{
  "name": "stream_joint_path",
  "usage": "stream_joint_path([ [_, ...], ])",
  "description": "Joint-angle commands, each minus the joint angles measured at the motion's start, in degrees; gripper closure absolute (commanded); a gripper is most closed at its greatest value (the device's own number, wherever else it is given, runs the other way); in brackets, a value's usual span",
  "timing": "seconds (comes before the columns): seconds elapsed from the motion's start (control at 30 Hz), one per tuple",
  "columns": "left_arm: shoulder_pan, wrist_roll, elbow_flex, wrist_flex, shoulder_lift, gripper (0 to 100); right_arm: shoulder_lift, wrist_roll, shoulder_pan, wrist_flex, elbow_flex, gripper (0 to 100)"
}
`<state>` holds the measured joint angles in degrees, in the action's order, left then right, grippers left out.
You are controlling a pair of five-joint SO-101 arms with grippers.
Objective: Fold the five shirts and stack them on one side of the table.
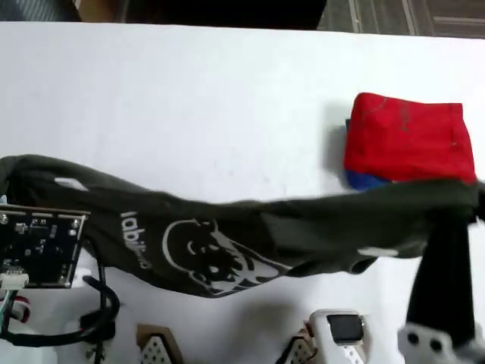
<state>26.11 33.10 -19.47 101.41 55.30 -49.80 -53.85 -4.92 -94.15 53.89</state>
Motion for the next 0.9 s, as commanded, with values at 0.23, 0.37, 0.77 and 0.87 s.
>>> stream_joint_path([
  [0.23, 0.35, -0.26, -0.4, 0.88, 0.18, 98, -3.65, -1.41, 0.75, 1.8, 4.13, 97.8],
  [0.37, 0.35, -1.49, -0.04, 0.88, 0.09, 98, -2.68, -0.97, 0.57, 2.24, 2.64, 97.8],
  [0.77, -0.18, -1.58, 10.59, -12.31, -12.31, 98, 14.55, 3.34, -0.04, 15.78, -16.44, 97.8],
  [0.87, -1.93, -1.41, 12.62, -17.76, -21.71, 98, 20.35, 3.78, -0.04, 20.35, -22.15, 97.8],
])
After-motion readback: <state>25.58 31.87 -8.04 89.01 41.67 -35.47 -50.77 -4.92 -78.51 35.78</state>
